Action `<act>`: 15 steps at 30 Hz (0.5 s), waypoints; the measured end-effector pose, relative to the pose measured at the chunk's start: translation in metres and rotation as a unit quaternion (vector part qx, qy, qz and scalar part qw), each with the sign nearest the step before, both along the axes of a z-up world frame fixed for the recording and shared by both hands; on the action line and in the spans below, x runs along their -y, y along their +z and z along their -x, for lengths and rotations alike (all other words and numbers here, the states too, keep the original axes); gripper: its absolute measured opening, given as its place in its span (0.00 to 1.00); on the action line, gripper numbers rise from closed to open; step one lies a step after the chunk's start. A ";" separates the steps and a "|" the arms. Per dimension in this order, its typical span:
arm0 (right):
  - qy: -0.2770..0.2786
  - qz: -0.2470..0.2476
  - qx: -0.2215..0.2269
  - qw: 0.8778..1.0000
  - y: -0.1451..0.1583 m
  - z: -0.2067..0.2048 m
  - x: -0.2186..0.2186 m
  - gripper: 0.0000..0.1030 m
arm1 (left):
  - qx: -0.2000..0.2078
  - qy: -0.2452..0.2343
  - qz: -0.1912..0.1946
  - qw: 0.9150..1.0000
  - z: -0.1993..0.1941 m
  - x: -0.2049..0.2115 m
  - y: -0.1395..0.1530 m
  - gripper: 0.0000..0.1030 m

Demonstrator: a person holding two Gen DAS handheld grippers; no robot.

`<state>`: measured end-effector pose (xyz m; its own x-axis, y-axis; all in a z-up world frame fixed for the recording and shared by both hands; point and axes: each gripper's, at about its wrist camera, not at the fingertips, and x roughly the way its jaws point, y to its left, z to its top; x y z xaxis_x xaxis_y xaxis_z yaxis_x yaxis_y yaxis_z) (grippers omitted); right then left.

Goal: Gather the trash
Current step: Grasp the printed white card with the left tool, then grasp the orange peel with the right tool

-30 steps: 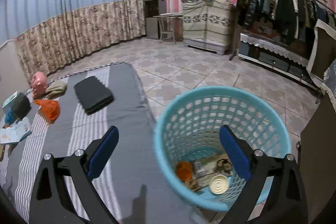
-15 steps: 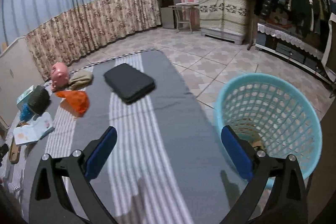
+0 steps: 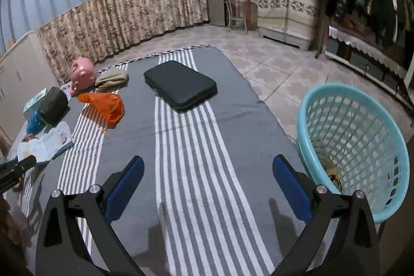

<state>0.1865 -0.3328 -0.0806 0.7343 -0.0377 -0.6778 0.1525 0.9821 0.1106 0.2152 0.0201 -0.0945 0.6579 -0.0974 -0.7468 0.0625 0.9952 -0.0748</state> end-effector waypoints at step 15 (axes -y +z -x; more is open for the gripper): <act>0.052 0.048 0.012 0.997 0.006 0.008 -0.049 0.94 | 0.075 -0.025 -0.005 0.997 0.035 -0.016 0.051 0.08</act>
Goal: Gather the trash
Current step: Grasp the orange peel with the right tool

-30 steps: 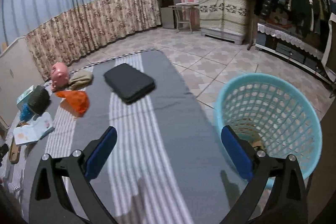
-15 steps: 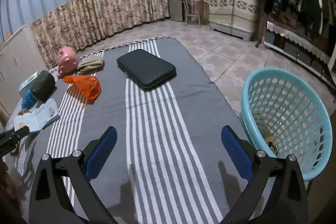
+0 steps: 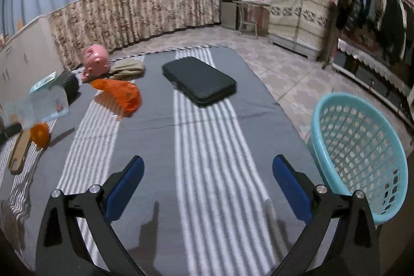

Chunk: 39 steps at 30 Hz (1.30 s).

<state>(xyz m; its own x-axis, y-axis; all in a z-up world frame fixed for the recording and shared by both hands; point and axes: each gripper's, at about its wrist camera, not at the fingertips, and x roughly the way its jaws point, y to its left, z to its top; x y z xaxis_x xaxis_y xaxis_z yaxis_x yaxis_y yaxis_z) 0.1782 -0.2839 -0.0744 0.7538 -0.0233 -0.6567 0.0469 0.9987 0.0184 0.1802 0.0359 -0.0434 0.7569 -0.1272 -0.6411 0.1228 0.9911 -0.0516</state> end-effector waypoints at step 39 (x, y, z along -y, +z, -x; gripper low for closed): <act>0.169 -0.048 -0.092 0.980 -0.031 -0.064 -0.263 0.53 | 0.013 0.143 0.014 0.990 0.002 -0.177 -0.035 0.08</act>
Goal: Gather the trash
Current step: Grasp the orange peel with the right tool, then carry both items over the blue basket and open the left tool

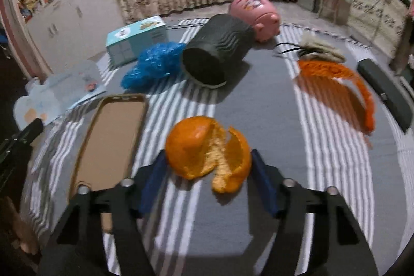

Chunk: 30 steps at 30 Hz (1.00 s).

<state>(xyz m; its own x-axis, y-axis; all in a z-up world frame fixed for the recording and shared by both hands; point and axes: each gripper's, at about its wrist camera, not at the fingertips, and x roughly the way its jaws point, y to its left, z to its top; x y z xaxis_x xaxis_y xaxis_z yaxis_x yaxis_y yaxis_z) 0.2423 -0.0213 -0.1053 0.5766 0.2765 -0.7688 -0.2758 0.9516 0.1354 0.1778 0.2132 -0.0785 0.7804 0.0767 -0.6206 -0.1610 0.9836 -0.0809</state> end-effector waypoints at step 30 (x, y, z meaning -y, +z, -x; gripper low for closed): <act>-0.151 -0.005 0.105 0.983 0.073 0.076 0.271 0.41 | 0.071 -0.146 -0.022 0.986 0.007 0.200 0.066 0.08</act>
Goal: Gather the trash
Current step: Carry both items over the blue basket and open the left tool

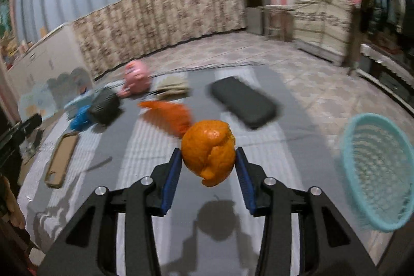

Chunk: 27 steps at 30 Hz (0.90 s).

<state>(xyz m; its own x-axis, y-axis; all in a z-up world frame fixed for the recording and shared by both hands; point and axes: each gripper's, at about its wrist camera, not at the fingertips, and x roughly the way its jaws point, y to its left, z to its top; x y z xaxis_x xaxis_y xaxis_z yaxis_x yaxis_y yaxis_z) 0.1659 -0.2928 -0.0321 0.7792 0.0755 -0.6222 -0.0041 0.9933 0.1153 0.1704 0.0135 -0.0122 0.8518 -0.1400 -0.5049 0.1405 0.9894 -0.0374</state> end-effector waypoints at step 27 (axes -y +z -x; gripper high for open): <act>-0.209 -0.002 0.012 0.978 -0.017 0.028 0.250 0.41 | -0.012 -0.238 -0.030 0.971 -0.005 0.309 -0.013 0.08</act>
<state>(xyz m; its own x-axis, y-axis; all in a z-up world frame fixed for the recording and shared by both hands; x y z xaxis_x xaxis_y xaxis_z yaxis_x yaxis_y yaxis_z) 0.1384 -0.5428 -0.0488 0.7563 -0.2504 -0.6044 0.4001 0.9080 0.1244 0.1754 -0.2955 -0.0252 0.6865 -0.4837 -0.5428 0.5815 0.8135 0.0105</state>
